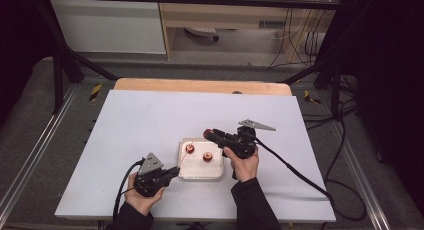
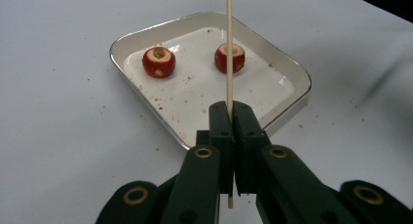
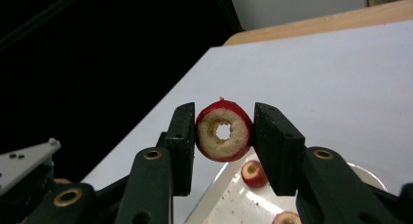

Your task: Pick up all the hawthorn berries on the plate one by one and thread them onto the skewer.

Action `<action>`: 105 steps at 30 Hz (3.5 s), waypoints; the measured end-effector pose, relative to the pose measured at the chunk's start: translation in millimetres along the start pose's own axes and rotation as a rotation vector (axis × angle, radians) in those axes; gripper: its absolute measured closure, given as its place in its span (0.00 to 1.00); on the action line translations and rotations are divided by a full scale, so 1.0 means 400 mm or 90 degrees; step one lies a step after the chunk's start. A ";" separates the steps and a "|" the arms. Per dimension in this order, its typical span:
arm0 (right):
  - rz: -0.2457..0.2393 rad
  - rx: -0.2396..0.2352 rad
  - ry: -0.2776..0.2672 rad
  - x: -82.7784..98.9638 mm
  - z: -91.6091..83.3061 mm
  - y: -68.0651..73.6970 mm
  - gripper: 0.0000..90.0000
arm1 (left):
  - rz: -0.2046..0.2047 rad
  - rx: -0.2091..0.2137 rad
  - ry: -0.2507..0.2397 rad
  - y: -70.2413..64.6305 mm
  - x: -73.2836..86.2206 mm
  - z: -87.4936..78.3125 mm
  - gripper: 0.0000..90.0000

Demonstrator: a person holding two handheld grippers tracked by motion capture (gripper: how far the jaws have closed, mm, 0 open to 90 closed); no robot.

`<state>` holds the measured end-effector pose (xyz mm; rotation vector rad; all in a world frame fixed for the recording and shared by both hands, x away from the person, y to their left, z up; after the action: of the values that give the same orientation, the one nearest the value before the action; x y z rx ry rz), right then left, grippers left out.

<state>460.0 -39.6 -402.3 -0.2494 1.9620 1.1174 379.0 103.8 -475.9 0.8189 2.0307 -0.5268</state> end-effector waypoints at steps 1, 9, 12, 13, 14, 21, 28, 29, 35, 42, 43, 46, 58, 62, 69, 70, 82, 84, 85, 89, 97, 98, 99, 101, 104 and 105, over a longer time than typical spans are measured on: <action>0.007 -0.002 -0.008 -0.006 -0.002 0.003 0.69 | -0.003 -0.002 -0.003 -0.002 -0.003 0.002 0.98; 0.020 -0.017 -0.059 -0.039 -0.008 0.009 0.69 | -0.015 0.009 -0.017 -0.026 -0.025 0.012 0.98; 0.021 -0.021 -0.073 -0.043 -0.008 0.010 0.69 | -0.013 0.010 -0.022 -0.037 -0.036 0.018 0.98; 0.023 -0.024 -0.078 -0.045 -0.008 0.012 0.69 | -0.015 0.011 -0.024 -0.041 -0.041 0.021 0.98; 0.024 -0.029 -0.084 -0.047 -0.007 0.013 0.69 | -0.014 0.012 -0.026 -0.043 -0.045 0.024 0.98; 0.024 -0.034 -0.102 -0.055 -0.010 0.017 0.69 | -0.019 0.013 -0.038 -0.054 -0.067 0.034 0.98; 0.027 -0.039 -0.109 -0.048 -0.003 0.020 0.69 | -0.024 0.013 -0.040 -0.055 -0.070 0.040 0.98; 0.026 -0.039 -0.111 -0.048 -0.002 0.019 0.69 | -0.024 0.012 -0.041 -0.054 -0.071 0.040 0.98; 0.028 -0.046 -0.111 -0.045 0.000 0.022 0.69 | -0.029 0.012 -0.042 -0.052 -0.072 0.042 0.98; 0.033 -0.048 -0.109 -0.040 0.003 0.024 0.69 | -0.031 0.010 -0.045 -0.054 -0.074 0.044 0.98; 0.031 -0.049 -0.109 -0.038 0.005 0.024 0.69 | -0.032 0.009 -0.046 -0.054 -0.075 0.044 0.98; 0.034 -0.050 -0.107 -0.030 0.009 0.024 0.69 | -0.039 0.006 -0.052 -0.055 -0.079 0.047 0.98; 0.034 -0.051 -0.093 -0.009 0.014 0.029 0.69 | -0.060 0.000 -0.053 -0.053 -0.085 0.056 0.98; 0.029 -0.053 -0.069 0.016 0.025 0.028 0.69 | -0.061 -0.006 -0.052 -0.046 -0.097 0.055 0.98; 0.024 -0.059 -0.036 0.048 0.033 0.031 0.69 | -0.063 -0.007 -0.053 -0.038 -0.106 0.066 0.98; 0.025 -0.059 -0.034 0.054 0.035 0.031 0.69 | -0.060 -0.009 -0.050 -0.038 -0.108 0.069 0.98; 0.001 -0.047 0.002 0.105 0.038 0.034 0.69 | -0.047 -0.012 -0.049 -0.030 -0.122 0.089 0.98; 0.001 -0.047 0.012 0.113 0.040 0.033 0.69 | -0.045 -0.011 -0.053 -0.029 -0.122 0.090 0.98; 0.004 -0.050 0.020 0.120 0.041 0.035 0.69 | -0.044 -0.013 -0.056 -0.028 -0.124 0.090 0.98; 0.000 -0.044 0.013 0.125 0.041 0.035 0.69 | -0.034 -0.019 -0.054 -0.026 -0.122 0.089 0.98; -0.042 -0.028 -0.002 0.093 0.016 0.032 0.52 | -0.016 -0.015 -0.048 -0.008 -0.101 0.065 0.98; -0.051 -0.021 0.002 0.089 0.010 0.027 0.48 | -0.015 -0.013 -0.046 -0.006 -0.096 0.060 0.98; -0.055 -0.016 0.009 0.088 0.004 0.022 0.43 | -0.010 -0.010 -0.044 -0.003 -0.091 0.055 0.98; -0.085 0.004 0.043 0.093 -0.010 0.001 0.32 | 0.001 -0.013 -0.036 0.007 -0.078 0.046 0.98; -0.113 0.030 0.071 0.103 -0.017 -0.019 0.25 | 0.016 -0.015 -0.022 0.020 -0.058 0.030 0.98; -0.142 0.055 0.110 0.117 -0.021 -0.038 0.20 | 0.017 -0.014 -0.020 0.024 -0.052 0.025 0.98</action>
<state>434.0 -44.8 -444.8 -0.5199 2.0689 0.8885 399.9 96.8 -464.5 0.8180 1.9918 -0.4983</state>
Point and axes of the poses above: each handheld gripper's, and its own axes: z roughly forward along the jaws, x roughly out of its underside, y roughly to its left, the point moved 10 cm from there along z, roughly forward along the jaws, and after that the axes turned 6 degrees about z, right-handed, at the moved point
